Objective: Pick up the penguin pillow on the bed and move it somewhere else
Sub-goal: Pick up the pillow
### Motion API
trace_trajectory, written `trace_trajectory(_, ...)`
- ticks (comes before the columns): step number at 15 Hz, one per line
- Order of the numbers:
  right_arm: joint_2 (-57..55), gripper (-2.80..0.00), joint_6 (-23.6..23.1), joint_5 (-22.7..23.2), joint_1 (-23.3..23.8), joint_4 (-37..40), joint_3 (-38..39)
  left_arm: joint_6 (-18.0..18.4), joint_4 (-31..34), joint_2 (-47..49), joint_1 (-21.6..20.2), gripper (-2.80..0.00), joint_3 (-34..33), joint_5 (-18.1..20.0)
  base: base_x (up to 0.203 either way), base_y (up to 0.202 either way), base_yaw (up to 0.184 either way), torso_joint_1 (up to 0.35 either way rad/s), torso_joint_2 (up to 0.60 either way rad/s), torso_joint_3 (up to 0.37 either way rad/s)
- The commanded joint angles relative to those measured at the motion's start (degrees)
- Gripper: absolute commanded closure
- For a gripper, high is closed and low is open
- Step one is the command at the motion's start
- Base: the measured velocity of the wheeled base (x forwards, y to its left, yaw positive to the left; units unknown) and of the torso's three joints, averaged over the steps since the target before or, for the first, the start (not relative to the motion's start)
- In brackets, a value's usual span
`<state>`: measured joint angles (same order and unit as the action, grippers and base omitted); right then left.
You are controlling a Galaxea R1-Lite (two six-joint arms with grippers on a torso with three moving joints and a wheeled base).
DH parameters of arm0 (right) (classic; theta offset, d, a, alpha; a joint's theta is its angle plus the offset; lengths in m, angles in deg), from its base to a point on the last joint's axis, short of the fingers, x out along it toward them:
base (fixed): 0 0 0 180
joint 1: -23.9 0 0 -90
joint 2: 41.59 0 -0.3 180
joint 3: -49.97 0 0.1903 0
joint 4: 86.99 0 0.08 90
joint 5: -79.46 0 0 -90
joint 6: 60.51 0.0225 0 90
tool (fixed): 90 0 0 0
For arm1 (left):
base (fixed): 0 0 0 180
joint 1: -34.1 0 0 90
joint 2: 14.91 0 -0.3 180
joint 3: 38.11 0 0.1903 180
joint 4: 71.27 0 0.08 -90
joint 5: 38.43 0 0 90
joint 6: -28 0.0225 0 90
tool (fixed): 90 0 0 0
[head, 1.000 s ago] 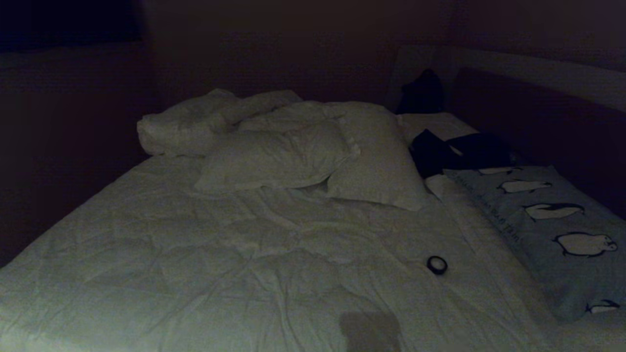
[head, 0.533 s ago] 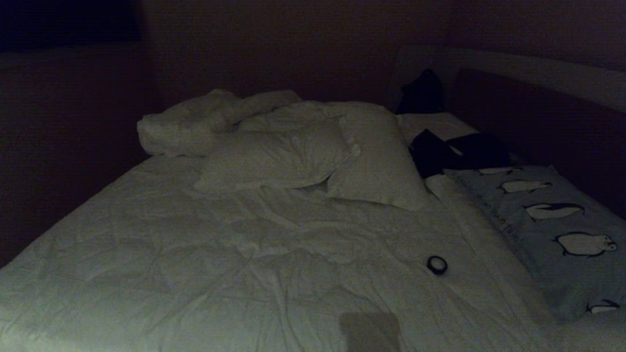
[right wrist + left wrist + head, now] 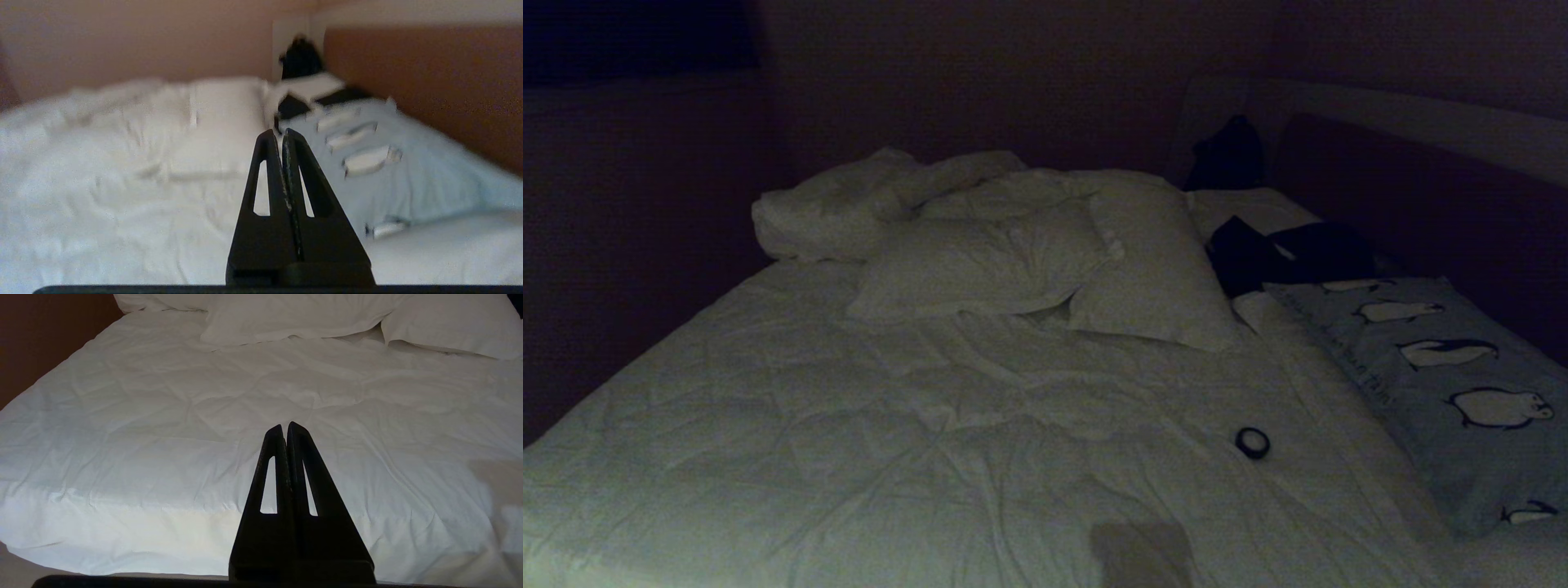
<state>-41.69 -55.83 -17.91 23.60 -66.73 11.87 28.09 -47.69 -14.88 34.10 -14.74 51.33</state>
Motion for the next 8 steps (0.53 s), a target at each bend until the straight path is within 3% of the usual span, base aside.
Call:
trace_trajectory(1, -0.1, 0.0, -0.4, 0.6, 0.0, 0.0, 3.5, 0.0, 0.0, 0.0, 0.0, 0.0, -0.1, 0.0, 0.0, 0.0, 0.0, 0.0, 0.0, 0.0)
trace_trajectory(8, -0.1, 0.0, -2.1, 2.8, 0.0, 0.0, 9.2, 0.0, 0.0, 0.0, 0.0, 0.0, -0.1, 0.0, 0.0, 0.0, 0.0, 0.0, 0.0, 0.0)
